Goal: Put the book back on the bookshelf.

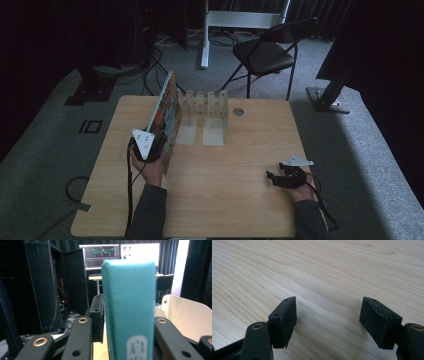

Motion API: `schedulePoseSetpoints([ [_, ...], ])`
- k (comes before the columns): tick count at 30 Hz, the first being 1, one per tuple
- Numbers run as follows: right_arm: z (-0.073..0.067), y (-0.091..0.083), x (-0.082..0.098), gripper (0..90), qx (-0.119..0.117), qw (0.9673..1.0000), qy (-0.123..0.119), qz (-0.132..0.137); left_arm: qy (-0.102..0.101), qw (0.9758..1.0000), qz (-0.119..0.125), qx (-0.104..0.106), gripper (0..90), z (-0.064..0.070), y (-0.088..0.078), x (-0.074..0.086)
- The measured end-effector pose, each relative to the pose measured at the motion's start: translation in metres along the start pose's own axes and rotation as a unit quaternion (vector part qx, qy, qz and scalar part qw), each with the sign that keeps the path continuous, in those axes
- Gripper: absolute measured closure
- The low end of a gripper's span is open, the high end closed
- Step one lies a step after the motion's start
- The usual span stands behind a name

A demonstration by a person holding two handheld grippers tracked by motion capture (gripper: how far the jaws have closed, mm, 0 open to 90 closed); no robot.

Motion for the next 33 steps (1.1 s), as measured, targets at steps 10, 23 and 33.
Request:
schedulePoseSetpoints([
  [10,0.0,0.0,0.0,29.4,0.0,1.0,0.0,0.0,-0.003,0.9995,-0.023,0.023,61.7,-0.002,-0.004,0.006],
  [23,0.0,0.0,0.0,29.5,0.0,1.0,0.0,0.0,0.014,0.998,-0.04,0.047,60.0,-0.003,-0.013,0.013],
  [33,0.0,0.0,0.0,29.5,0.0,1.0,0.0,0.0,0.022,0.9975,-0.042,0.053,59.6,-0.006,-0.022,0.015],
])
Point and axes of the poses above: each handheld gripper's, and its own axes: y roughly forward along the jaws, x roughly out of its underside, z roughly to its right, the point moved 10 cm from there along y, roughly forward along the jaws, and after that the axes turned 15 degrees about -x, right-handed, at the moved point
